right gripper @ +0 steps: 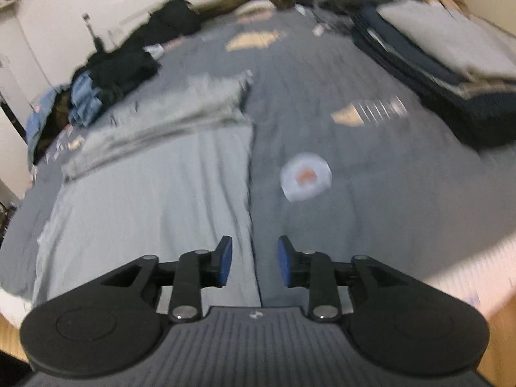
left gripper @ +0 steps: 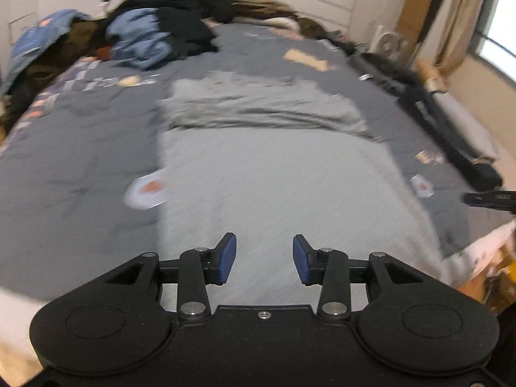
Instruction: Fold clothes
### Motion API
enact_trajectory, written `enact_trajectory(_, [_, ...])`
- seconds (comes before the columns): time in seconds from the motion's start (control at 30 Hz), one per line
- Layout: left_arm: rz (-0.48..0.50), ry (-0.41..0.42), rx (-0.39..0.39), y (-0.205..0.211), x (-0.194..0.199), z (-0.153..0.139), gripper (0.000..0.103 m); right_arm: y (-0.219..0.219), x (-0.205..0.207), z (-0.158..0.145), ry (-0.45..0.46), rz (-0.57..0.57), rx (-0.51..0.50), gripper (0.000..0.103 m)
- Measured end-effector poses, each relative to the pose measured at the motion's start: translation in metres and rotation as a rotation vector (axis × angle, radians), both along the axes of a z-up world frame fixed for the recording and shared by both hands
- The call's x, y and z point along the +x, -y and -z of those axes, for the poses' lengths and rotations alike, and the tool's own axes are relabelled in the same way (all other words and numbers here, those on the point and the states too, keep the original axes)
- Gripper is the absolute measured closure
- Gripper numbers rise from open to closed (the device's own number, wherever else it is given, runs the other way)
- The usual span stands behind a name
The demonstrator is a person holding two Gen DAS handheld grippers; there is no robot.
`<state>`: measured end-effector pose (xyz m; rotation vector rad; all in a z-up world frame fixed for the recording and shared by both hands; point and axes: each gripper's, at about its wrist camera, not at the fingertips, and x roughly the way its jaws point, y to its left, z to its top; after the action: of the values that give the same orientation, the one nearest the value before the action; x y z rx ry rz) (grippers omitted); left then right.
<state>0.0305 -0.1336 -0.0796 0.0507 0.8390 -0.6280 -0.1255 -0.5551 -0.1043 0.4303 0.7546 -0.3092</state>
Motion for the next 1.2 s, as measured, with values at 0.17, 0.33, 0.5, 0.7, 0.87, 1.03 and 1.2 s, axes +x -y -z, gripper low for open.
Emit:
enact_trajectory(0.17, [0.006, -0.025, -0.063, 0.066, 0.037, 0.034, 0.063, 0.011, 0.05, 0.012, 0.061, -0.016, -0.155, 0.063])
enact_trajectory(0.33, [0.061, -0.039, -0.076, 0.112, 0.067, 0.054, 0.063, 0.01, 0.108, 0.041, 0.044, -0.11, -0.423, 0.061])
enact_trajectory(0.5, [0.086, -0.054, -0.096, 0.135, 0.084, 0.061, 0.063, 0.001, 0.155, 0.06, -0.001, -0.272, -0.662, 0.061])
enact_trajectory(0.7, [0.098, -0.083, -0.069, 0.153, 0.111, 0.073, 0.063, 0.006, 0.202, 0.067, 0.019, -0.402, -0.798, 0.061])
enact_trajectory(0.87, [0.087, -0.099, -0.073, 0.159, 0.126, 0.074, 0.063, 0.007, 0.227, 0.08, -0.008, -0.49, -0.837, 0.061])
enact_trajectory(1.03, [0.087, -0.098, -0.044, 0.163, 0.129, 0.074, 0.062, 0.009, 0.238, 0.09, -0.019, -0.535, -0.855, 0.073])
enact_trajectory(1.2, [0.087, -0.082, -0.031, 0.161, 0.126, 0.069, 0.062, 0.018, 0.226, 0.092, -0.024, -0.525, -0.905, 0.1])
